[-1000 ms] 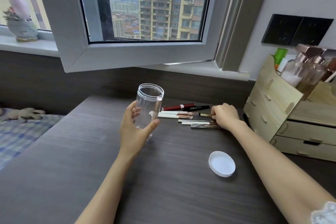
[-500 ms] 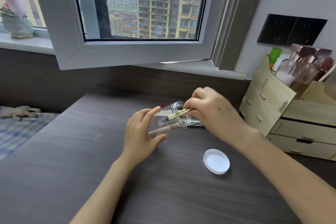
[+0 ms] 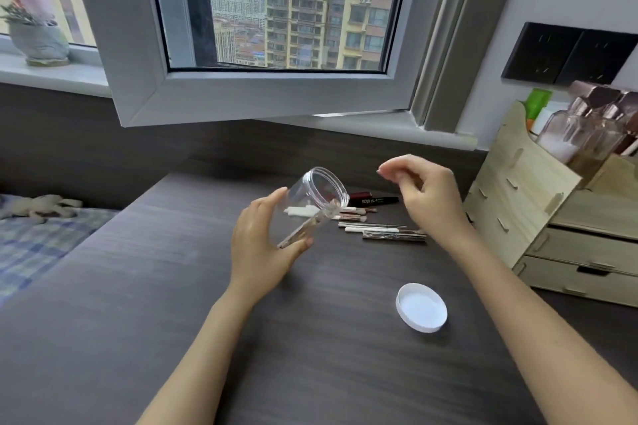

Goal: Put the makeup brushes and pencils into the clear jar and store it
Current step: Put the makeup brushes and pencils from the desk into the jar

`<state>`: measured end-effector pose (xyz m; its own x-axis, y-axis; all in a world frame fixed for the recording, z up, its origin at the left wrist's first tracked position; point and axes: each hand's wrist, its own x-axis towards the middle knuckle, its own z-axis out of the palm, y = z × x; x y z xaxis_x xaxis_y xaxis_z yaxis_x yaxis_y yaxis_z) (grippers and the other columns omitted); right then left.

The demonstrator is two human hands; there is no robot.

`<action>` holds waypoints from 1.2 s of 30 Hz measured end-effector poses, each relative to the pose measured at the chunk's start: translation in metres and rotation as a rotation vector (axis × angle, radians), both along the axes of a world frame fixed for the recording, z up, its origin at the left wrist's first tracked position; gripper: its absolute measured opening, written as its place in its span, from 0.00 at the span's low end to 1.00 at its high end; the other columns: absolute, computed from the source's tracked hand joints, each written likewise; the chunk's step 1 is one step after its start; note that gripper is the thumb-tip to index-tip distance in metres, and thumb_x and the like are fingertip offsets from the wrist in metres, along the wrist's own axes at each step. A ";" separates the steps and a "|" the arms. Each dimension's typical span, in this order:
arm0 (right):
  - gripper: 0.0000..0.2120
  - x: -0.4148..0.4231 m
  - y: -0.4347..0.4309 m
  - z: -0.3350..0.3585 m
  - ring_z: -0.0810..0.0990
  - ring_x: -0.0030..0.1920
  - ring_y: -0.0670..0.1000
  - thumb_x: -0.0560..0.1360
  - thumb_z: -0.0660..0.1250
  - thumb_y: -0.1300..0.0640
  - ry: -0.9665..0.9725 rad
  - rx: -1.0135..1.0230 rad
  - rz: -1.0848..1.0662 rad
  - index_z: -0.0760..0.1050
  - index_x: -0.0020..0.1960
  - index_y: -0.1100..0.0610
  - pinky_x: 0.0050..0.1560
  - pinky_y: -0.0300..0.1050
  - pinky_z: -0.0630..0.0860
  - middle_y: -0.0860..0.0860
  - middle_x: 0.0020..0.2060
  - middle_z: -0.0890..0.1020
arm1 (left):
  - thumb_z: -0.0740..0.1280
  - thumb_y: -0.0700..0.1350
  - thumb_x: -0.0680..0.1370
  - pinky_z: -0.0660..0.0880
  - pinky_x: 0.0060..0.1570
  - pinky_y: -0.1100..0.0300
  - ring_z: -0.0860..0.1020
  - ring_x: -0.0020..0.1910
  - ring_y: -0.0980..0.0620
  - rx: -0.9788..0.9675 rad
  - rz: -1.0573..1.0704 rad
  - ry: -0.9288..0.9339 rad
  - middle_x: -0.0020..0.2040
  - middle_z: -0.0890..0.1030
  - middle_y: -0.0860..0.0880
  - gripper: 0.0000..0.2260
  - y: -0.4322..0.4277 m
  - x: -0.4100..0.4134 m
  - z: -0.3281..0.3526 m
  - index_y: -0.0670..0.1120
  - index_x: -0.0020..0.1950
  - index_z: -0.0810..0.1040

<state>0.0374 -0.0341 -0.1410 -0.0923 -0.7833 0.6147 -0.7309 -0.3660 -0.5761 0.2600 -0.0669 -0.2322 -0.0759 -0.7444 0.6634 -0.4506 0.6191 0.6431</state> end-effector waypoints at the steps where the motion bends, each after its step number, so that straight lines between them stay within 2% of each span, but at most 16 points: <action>1: 0.13 -0.009 -0.015 -0.007 0.82 0.49 0.46 0.75 0.60 0.70 0.044 0.051 -0.096 0.81 0.51 0.60 0.53 0.29 0.74 0.55 0.47 0.85 | 0.79 0.43 0.62 0.65 0.55 0.63 0.73 0.57 0.51 0.015 0.009 0.032 0.58 0.75 0.53 0.35 -0.002 0.001 0.000 0.47 0.66 0.70; 4: 0.17 -0.029 -0.057 -0.039 0.76 0.63 0.58 0.77 0.58 0.67 0.313 0.410 -0.275 0.74 0.63 0.61 0.65 0.49 0.72 0.59 0.61 0.79 | 0.79 0.44 0.62 0.63 0.55 0.70 0.73 0.57 0.52 0.051 0.038 0.118 0.58 0.75 0.53 0.35 -0.007 0.005 -0.003 0.48 0.66 0.70; 7: 0.20 -0.038 -0.083 -0.063 0.71 0.64 0.62 0.76 0.56 0.67 0.572 0.603 -0.382 0.69 0.67 0.61 0.64 0.54 0.71 0.60 0.64 0.76 | 0.79 0.44 0.63 0.67 0.57 0.61 0.73 0.57 0.51 0.080 0.059 0.183 0.57 0.75 0.55 0.34 -0.011 0.006 -0.006 0.50 0.66 0.69; 11: 0.17 -0.044 -0.098 -0.076 0.72 0.61 0.60 0.75 0.56 0.67 0.874 0.668 -0.448 0.71 0.62 0.60 0.58 0.52 0.71 0.57 0.61 0.77 | 0.79 0.45 0.63 0.70 0.57 0.53 0.73 0.57 0.53 0.099 0.077 0.225 0.56 0.75 0.55 0.34 -0.013 0.008 -0.006 0.51 0.66 0.69; 16: 0.16 -0.054 -0.104 -0.085 0.73 0.59 0.59 0.74 0.59 0.66 1.073 0.541 -0.455 0.73 0.61 0.59 0.53 0.50 0.72 0.56 0.58 0.77 | 0.79 0.46 0.63 0.70 0.59 0.50 0.73 0.57 0.52 0.117 0.051 0.259 0.56 0.75 0.54 0.34 -0.011 0.008 -0.006 0.54 0.65 0.68; 18: 0.16 -0.057 -0.105 -0.084 0.73 0.58 0.59 0.73 0.61 0.66 1.131 0.525 -0.449 0.74 0.60 0.59 0.52 0.50 0.72 0.56 0.57 0.77 | 0.78 0.46 0.63 0.70 0.59 0.49 0.73 0.58 0.52 0.111 0.048 0.241 0.56 0.74 0.54 0.34 -0.011 0.007 -0.006 0.53 0.66 0.69; 20: 0.16 -0.058 -0.105 -0.083 0.73 0.58 0.58 0.72 0.61 0.67 1.140 0.512 -0.457 0.74 0.59 0.60 0.50 0.49 0.72 0.56 0.57 0.77 | 0.78 0.46 0.63 0.70 0.59 0.49 0.73 0.58 0.52 0.109 0.049 0.224 0.57 0.74 0.54 0.34 -0.011 0.007 -0.006 0.52 0.66 0.69; 23: 0.15 -0.062 -0.101 -0.083 0.75 0.56 0.59 0.73 0.59 0.70 1.016 0.478 -0.451 0.71 0.58 0.62 0.47 0.52 0.75 0.58 0.55 0.78 | 0.79 0.46 0.63 0.70 0.58 0.51 0.73 0.58 0.52 0.107 0.052 0.212 0.57 0.75 0.54 0.35 -0.010 0.006 -0.006 0.53 0.66 0.68; 25: 0.13 -0.066 -0.093 -0.079 0.77 0.52 0.61 0.73 0.58 0.72 0.861 0.459 -0.430 0.71 0.56 0.63 0.46 0.53 0.76 0.60 0.53 0.79 | 0.79 0.46 0.63 0.70 0.58 0.53 0.73 0.58 0.52 0.101 0.051 0.198 0.57 0.75 0.54 0.35 -0.010 0.006 -0.005 0.52 0.67 0.68; 28: 0.10 -0.070 -0.075 -0.065 0.78 0.52 0.63 0.76 0.60 0.70 0.505 0.367 -0.426 0.72 0.55 0.65 0.49 0.53 0.75 0.63 0.52 0.80 | 0.79 0.45 0.63 0.69 0.58 0.55 0.73 0.58 0.52 0.090 0.041 0.183 0.57 0.75 0.54 0.35 -0.009 0.006 -0.005 0.51 0.67 0.69; 31: 0.09 -0.058 -0.042 -0.041 0.79 0.52 0.62 0.75 0.63 0.67 0.271 0.125 -0.346 0.76 0.55 0.64 0.49 0.45 0.69 0.61 0.50 0.82 | 0.79 0.43 0.63 0.65 0.56 0.67 0.73 0.58 0.52 0.063 0.026 0.146 0.57 0.75 0.53 0.35 -0.007 0.004 -0.004 0.50 0.66 0.69; 33: 0.08 -0.043 -0.011 -0.024 0.80 0.47 0.60 0.74 0.65 0.68 0.284 -0.041 -0.239 0.78 0.52 0.64 0.45 0.38 0.66 0.60 0.46 0.82 | 0.79 0.43 0.62 0.64 0.55 0.66 0.73 0.57 0.52 0.025 0.021 0.092 0.57 0.76 0.51 0.34 -0.004 0.002 -0.003 0.48 0.66 0.70; 34: 0.08 -0.035 0.004 -0.017 0.80 0.45 0.59 0.73 0.66 0.69 0.331 -0.098 -0.197 0.79 0.51 0.64 0.45 0.38 0.68 0.59 0.44 0.82 | 0.79 0.43 0.61 0.64 0.55 0.63 0.73 0.57 0.51 0.002 0.022 0.052 0.57 0.77 0.49 0.34 -0.003 0.000 -0.002 0.47 0.66 0.71; 36: 0.09 -0.021 0.029 -0.005 0.79 0.41 0.60 0.70 0.69 0.71 0.495 -0.173 -0.186 0.80 0.50 0.66 0.45 0.46 0.73 0.60 0.40 0.82 | 0.79 0.43 0.61 0.66 0.56 0.58 0.74 0.56 0.49 -0.039 0.019 -0.034 0.57 0.77 0.47 0.34 0.000 -0.003 -0.001 0.45 0.65 0.72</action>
<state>0.0159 -0.0048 -0.1465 0.1128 -0.6652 0.7381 -0.9604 -0.2634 -0.0906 0.2569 -0.0668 -0.2331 -0.0849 -0.7196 0.6892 -0.4835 0.6345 0.6030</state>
